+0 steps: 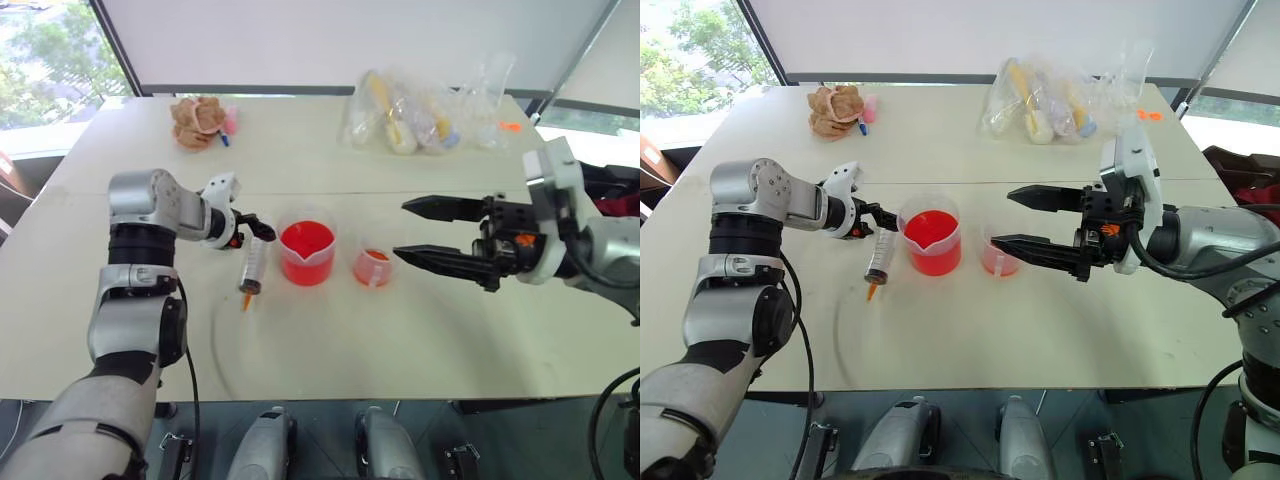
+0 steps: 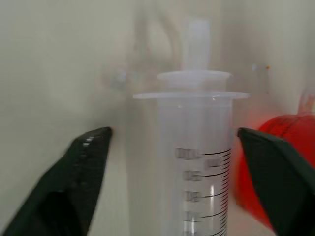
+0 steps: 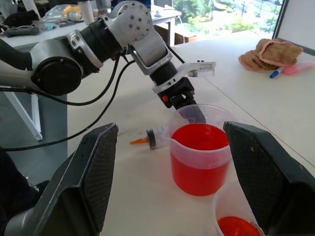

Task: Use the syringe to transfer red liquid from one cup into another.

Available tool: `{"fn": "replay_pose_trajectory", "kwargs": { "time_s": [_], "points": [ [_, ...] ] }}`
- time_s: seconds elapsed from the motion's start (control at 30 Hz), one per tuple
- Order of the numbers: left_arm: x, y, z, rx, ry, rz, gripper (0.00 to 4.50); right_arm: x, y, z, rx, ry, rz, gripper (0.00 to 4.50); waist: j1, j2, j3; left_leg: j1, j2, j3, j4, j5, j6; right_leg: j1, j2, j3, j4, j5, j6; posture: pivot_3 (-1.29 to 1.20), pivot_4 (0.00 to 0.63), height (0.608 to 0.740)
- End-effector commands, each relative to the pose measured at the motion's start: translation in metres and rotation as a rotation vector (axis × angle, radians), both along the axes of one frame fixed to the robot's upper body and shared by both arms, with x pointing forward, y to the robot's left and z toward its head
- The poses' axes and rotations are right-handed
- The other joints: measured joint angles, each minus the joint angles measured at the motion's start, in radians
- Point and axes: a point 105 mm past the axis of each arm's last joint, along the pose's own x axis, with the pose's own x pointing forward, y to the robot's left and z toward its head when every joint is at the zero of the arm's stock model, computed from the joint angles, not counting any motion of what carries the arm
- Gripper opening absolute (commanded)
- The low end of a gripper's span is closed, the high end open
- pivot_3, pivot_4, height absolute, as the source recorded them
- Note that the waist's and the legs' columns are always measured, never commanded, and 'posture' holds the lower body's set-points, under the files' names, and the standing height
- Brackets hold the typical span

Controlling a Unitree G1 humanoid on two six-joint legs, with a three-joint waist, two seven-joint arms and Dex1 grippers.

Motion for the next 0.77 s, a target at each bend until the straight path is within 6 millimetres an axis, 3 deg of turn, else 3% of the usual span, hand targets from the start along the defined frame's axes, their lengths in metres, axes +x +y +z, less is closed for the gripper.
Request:
{"fn": "replay_pose_trajectory", "kwargs": {
  "time_s": [0.03, 0.2, 0.27, 0.33, 0.47, 0.6, 0.77],
  "points": [
    [0.005, 0.013, 0.010, 0.040, -0.083, 0.022, 4.47, -0.003, 0.000, 0.006, 0.022, -0.037, 0.002, 3.58, -0.005, 0.000, 0.000, 0.000, 0.000, 0.000, 0.000, 0.000, -0.001, 0.000, 0.000, 0.000, 0.001, 0.000, 0.000, 0.00, 0.150, 0.740],
    [0.014, 0.021, 0.051, 0.079, -0.399, -0.058, 4.47, 0.003, -0.011, 0.000, 0.020, -0.016, -0.062, 3.58, -0.007, 0.000, 0.000, 0.000, 0.001, 0.000, 0.000, 0.001, -0.002, -0.001, 0.000, 0.000, 0.001, 0.000, -0.001, 0.00, 0.150, 0.740],
    [0.006, 0.024, 0.072, 0.009, -0.519, -0.098, 4.47, 0.006, -0.019, -0.002, 0.022, -0.011, -0.099, 3.58, -0.003, 0.000, 0.000, -0.001, 0.001, 0.000, -0.001, 0.003, -0.005, -0.002, 0.000, 0.000, 0.000, 0.000, -0.001, 0.00, 0.150, 0.740],
    [-0.010, 0.032, 0.092, 0.054, -0.666, -0.192, 4.47, 0.010, -0.030, -0.002, 0.030, -0.003, -0.146, 3.58, -0.001, 0.000, 0.000, -0.002, 0.001, 0.000, -0.001, 0.003, -0.005, -0.002, 0.000, 0.000, -0.001, 0.001, -0.001, 0.00, 0.150, 0.740],
    [-0.036, 0.033, 0.107, 0.025, -0.836, -0.288, 4.47, 0.015, -0.046, -0.007, 0.049, 0.025, -0.212, 3.58, 0.004, 0.000, 0.000, -0.002, 0.001, 0.001, -0.001, 0.003, -0.006, -0.002, -0.003, 0.001, -0.003, 0.000, -0.001, 0.00, 0.150, 0.740],
    [-0.056, 0.062, 0.091, 0.069, -0.927, -0.236, 4.47, 0.021, -0.069, -0.023, 0.067, 0.079, -0.312, 3.58, 0.004, 0.000, 0.000, -0.002, 0.000, 0.001, -0.001, 0.000, -0.001, 0.000, -0.005, 0.000, -0.004, 0.000, -0.001, 0.00, 0.150, 0.740],
    [-0.082, 0.065, 0.055, 0.075, -0.888, -0.223, 4.47, 0.026, -0.088, -0.041, 0.095, 0.144, -0.403, 3.58, 0.002, 0.000, 0.000, -0.002, 0.001, 0.001, -0.001, -0.001, 0.001, 0.000, -0.004, 0.000, -0.004, 0.000, -0.001, 0.00, 0.150, 0.740]
  ]
}}
